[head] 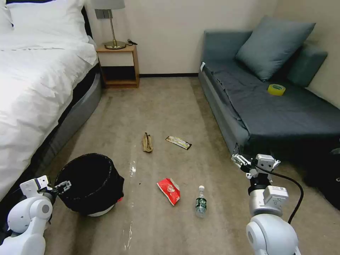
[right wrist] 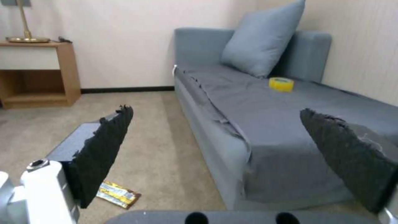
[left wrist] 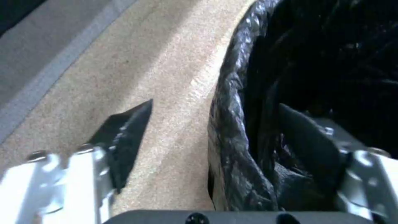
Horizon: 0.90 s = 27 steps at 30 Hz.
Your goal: Pick up the trash bin, then pick up the garbage on the floor and place it into the trash bin.
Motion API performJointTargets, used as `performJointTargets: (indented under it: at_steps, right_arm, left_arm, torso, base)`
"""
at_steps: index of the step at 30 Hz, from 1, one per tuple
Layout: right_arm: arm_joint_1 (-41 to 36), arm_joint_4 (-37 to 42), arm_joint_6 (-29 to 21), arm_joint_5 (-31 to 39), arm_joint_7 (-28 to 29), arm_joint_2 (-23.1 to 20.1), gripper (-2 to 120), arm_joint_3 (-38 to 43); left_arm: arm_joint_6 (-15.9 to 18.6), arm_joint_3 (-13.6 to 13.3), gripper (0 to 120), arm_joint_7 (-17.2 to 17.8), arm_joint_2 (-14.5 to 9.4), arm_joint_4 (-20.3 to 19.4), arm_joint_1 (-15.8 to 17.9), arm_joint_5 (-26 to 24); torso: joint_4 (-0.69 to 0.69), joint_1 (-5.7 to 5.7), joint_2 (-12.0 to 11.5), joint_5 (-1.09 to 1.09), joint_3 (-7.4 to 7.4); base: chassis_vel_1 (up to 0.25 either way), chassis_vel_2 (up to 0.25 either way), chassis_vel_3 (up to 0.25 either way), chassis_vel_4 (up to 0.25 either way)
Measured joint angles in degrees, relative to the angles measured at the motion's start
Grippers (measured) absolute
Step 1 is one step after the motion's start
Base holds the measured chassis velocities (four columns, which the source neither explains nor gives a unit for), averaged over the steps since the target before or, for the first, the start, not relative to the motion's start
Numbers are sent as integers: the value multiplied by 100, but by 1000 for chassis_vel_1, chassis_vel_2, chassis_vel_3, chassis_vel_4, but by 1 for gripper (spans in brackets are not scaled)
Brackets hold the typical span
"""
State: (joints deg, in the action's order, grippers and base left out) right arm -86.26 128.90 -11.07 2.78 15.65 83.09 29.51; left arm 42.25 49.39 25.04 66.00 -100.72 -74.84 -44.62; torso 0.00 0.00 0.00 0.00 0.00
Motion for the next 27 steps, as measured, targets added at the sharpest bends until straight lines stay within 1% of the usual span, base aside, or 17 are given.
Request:
performJointTargets:
  at_steps: [1,5,6,10,11,15,16,19,20,23,27]
  right_arm:
    - [0,0,0,0,0,0,100,0]
    - [7,-1,21,-3,11,0,100,8]
    - [7,-1,21,-3,11,0,100,8]
    - [11,-16,51,-11,16,0,100,17]
    - [11,-16,51,-11,16,0,100,17]
    - [12,-22,72,-12,22,-16,100,26]
    - [12,-22,72,-12,22,-16,100,26]
    - [10,-22,74,-10,34,-35,100,27]
    - [10,-22,74,-5,39,-43,100,27]
    - [9,-17,74,8,54,-62,100,27]
    - [16,17,67,98,118,-99,100,18]
  left_arm:
    - [0,0,75,0,0,0,0,0]
    - [-3,-39,57,-8,14,39,25,-42]
    - [-3,-39,57,-8,14,39,25,-42]
    - [-7,-66,41,-9,30,107,54,-133]
    - [-7,-66,41,-9,30,107,54,-133]
    - [-44,-72,20,40,46,222,83,-314]
    - [-44,-72,20,40,46,222,83,-314]
    - [-51,-60,7,64,60,277,85,-417]
    - [-53,-55,5,59,69,284,86,-444]
    - [-54,-32,5,66,87,279,77,-510]
    - [-51,48,5,82,129,154,18,-635]
  torso:
    - [0,0,0,0,0]
    - [0,0,0,0,0]
    - [0,0,0,0,0]
    - [0,0,0,0,0]
    - [0,0,0,0,0]
    - [0,-1,0,4,-1]
    - [0,-1,0,4,-1]
    - [2,-2,1,8,-2]
    - [2,-1,1,8,-1]
    - [1,-1,1,7,-2]
    - [1,-1,0,-3,-1]
  base:
    - [0,0,0,0]
    - [0,0,0,0]
    - [0,0,0,0]
    - [0,0,0,0]
    - [0,0,0,0]
    - [0,0,0,0]
    - [0,0,0,0]
    - [0,0,0,0]
    - [0,0,0,0]
    - [0,0,0,0]
    - [0,0,0,0]
